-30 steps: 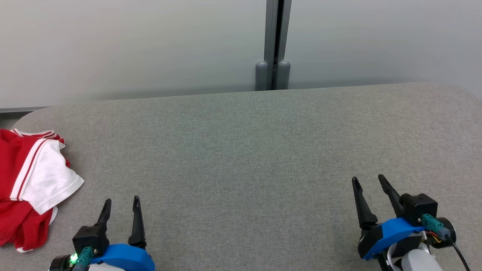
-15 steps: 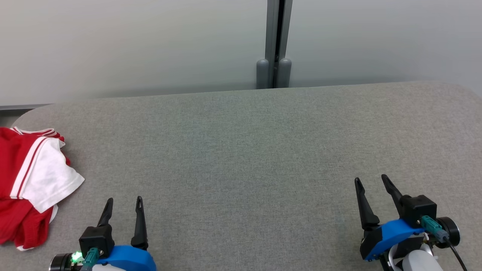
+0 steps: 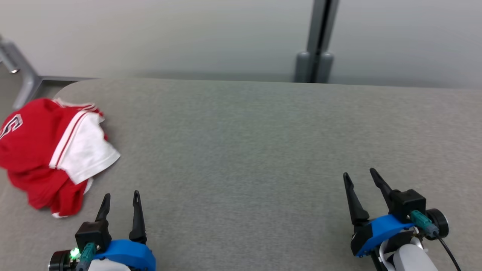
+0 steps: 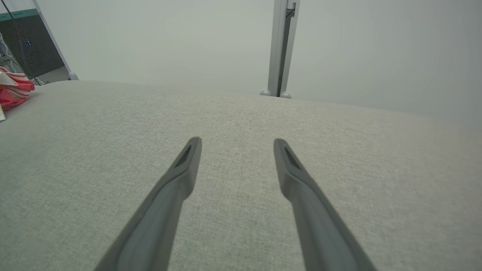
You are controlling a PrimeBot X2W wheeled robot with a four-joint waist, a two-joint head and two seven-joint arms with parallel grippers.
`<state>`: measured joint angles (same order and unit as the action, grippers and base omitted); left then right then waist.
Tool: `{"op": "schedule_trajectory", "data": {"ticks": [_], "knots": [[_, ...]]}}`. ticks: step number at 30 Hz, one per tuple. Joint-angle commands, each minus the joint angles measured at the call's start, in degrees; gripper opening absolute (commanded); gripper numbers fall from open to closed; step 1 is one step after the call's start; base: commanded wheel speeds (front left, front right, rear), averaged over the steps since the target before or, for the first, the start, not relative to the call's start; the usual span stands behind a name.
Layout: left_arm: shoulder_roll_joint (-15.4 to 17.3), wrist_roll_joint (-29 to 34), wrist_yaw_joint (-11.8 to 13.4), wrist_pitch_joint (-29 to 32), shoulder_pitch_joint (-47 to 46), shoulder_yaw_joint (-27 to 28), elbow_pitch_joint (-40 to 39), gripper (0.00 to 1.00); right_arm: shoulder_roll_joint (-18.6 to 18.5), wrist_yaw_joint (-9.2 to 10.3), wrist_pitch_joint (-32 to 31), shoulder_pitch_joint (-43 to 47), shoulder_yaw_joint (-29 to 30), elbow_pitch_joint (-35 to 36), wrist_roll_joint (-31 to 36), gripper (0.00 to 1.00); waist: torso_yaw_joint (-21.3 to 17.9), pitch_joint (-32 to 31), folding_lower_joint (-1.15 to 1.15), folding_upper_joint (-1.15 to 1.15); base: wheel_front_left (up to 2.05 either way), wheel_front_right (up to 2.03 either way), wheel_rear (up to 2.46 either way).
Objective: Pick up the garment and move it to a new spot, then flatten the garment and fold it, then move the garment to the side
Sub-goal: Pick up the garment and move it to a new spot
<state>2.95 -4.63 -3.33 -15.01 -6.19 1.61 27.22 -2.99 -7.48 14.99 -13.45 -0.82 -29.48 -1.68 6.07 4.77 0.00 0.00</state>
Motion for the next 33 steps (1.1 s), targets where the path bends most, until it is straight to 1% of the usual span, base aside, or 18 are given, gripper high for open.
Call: {"op": "schedule_trajectory", "data": {"ticks": [1,10,14,18,22,25,30,33], "knots": [[0.0,-0.5,0.4,-0.3,-0.4,0.2,0.1,1.0,0.1,-0.02,0.3,-0.7,-0.6,-0.1,-0.2,1.0,2.9,2.0,0.0,0.0,0.0,0.0,0.0],[-0.1,-3.7,2.1,-0.2,1.8,1.4,-0.2,1.0,-0.6,-0.02,0.2,-2.3,-5.7,-0.5,-1.4,1.0,13.9,4.0,0.0,0.0,0.0,0.0,0.0],[-0.1,-6.2,3.4,-0.2,3.8,3.3,-0.9,1.0,-0.9,-0.02,0.2,-2.9,-7.4,-0.4,-2.3,1.0,17.3,4.2,0.0,0.0,0.0,0.0,0.0],[-0.1,-6.8,3.7,-0.2,5.6,4.6,-1.4,1.0,-1.1,-0.02,0.2,-2.9,-8.8,-0.4,-2.8,1.0,19.6,4.2,0.0,0.0,0.0,0.0,0.0],[-0.1,-6.8,3.3,-0.2,6.3,5.2,-1.5,1.0,-1.4,-0.02,0.2,-2.8,-9.5,-0.5,-3.0,1.0,20.5,4.2,0.0,0.0,0.0,0.0,0.0],[-0.1,-7.5,2.6,-0.2,5.1,5.5,-1.2,1.0,-1.8,-0.02,0.2,-3.0,-10.2,-0.6,-3.1,1.0,20.3,4.6,0.0,0.0,0.0,0.0,0.0],[0.3,-6.2,0.3,-0.2,1.0,7.9,0.1,1.0,-2.7,-0.02,0.2,-3.7,-10.5,-0.2,-3.3,1.0,18.7,6.2,0.0,0.0,0.0,0.0,0.0],[1.9,-5.3,-1.0,-0.2,-2.6,9.9,0.9,1.0,-3.4,-0.02,0.2,-4.4,-11.0,0.4,-3.2,1.0,17.3,8.0,0.0,0.0,0.0,0.0,0.0]]}}
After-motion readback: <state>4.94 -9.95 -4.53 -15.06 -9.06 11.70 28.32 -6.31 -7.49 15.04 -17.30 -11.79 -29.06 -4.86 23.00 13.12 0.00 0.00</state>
